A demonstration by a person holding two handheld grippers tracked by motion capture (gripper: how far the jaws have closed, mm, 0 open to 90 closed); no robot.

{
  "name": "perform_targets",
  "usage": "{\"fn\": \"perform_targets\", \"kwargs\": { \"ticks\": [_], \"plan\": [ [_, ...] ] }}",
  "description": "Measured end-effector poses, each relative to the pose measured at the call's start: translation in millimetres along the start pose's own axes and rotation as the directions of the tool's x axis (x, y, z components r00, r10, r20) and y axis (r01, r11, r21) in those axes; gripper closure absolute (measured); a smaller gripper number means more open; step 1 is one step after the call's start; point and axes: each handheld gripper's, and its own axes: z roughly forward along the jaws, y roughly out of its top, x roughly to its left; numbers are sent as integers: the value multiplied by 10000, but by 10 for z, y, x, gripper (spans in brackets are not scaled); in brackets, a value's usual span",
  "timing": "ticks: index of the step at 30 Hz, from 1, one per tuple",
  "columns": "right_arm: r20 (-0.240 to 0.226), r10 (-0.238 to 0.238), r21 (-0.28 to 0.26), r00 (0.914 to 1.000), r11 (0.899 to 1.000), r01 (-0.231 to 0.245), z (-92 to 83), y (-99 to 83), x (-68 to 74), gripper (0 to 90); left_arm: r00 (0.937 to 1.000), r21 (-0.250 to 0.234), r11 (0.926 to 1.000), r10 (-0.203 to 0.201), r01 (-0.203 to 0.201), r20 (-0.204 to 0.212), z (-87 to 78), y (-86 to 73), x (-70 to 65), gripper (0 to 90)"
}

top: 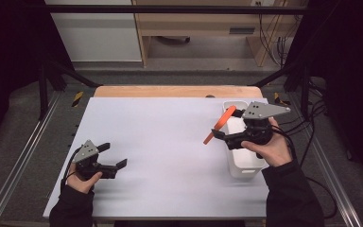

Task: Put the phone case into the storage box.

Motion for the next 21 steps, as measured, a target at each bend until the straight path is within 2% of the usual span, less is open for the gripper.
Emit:
{"fn": "perform_targets", "kwargs": {
  "ticks": [4, 9, 12, 21],
  "plan": [
    [249, 62, -34, 9997, 10000, -61, -5, 33, -41, 160, 9998, -65, 10000, -69, 68, -186, -9, -7, 34, 10],
    [804, 285, 49, 9964, 9996, -290, -10, 74, -125, 160, 9997, -38, 9999, -103, 102, -240, -8, -13, 50, 12],
    [1232, 452, 150, 9914, 9988, -474, -6, 88, -187, 161, 9996, -32, 9999, -135, 134, -260, -7, -12, 58, 11],
    [2067, 971, 236, 9736, 9943, -1041, 11, 120, -361, 162, 9996, 9, 9999, -121, 121, -240, 7, -17, 61, 10]
  ]
}}
